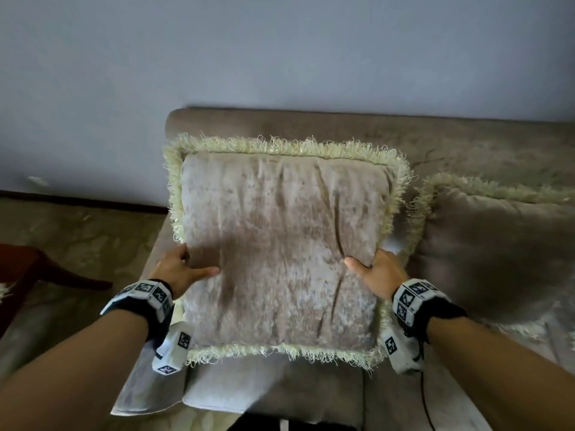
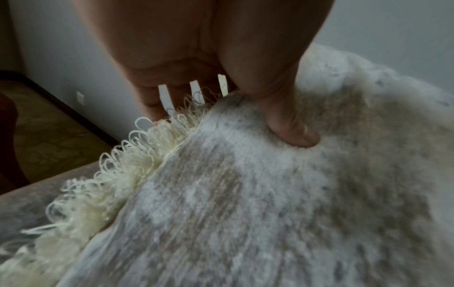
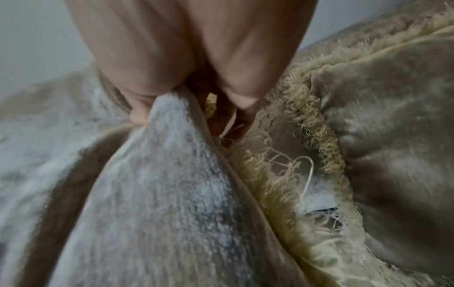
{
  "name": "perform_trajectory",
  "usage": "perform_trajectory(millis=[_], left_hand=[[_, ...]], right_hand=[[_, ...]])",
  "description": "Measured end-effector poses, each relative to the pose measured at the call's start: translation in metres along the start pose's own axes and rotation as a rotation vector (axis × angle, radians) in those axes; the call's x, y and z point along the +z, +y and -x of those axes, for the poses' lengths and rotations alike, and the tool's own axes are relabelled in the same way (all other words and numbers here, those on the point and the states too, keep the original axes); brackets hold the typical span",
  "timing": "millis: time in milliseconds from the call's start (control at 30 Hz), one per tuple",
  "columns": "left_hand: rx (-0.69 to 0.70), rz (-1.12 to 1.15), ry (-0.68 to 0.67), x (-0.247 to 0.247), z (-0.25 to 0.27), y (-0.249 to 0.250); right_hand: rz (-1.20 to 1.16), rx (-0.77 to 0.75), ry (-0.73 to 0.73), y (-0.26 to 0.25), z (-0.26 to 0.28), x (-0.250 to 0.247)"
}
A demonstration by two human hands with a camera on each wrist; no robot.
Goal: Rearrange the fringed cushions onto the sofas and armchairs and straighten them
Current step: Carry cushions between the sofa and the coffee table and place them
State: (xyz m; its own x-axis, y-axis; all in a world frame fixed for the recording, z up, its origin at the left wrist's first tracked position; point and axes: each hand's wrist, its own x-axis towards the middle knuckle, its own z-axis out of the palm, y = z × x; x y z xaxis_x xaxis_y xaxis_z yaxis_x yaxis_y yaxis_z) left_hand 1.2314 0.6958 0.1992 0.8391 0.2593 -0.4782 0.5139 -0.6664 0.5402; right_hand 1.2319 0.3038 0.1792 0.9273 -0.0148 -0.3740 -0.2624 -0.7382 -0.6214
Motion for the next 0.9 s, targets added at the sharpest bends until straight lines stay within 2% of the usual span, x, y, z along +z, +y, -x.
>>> perform_trajectory(millis=[133,300,400,533,633,700,900], left_hand=[[0.031,0.095,-0.104,0.022,-0.053,-0.004],[0.038,0.111,-0.181,0.055,-0.135,-0.024],[0.019,0.141,-0.194,0.072,-0.172,-0.033],[-0.021,0.163,-0.19,0.099,-0.217,-0.055],[-0.037,0.143,-0.151,0.12,-0.231,-0.056],[-0.032,0.134,-0.131,0.131,-0.237,-0.057],[-0.05,0.072,-0.167,0.138,-0.248,-0.065]], right_hand=[[-0.017,0.032,0.048,0.012,-0.024,0.023],[0.011,0.169,0.084,0.03,-0.067,0.054],[0.028,0.239,0.105,0.039,-0.092,0.072],[0.029,0.23,0.153,0.053,-0.117,0.102],[-0.008,0.252,0.195,0.066,-0.131,0.121],[-0.013,0.3,0.17,0.071,-0.141,0.127],[-0.022,0.357,0.124,0.071,-0.156,0.131]])
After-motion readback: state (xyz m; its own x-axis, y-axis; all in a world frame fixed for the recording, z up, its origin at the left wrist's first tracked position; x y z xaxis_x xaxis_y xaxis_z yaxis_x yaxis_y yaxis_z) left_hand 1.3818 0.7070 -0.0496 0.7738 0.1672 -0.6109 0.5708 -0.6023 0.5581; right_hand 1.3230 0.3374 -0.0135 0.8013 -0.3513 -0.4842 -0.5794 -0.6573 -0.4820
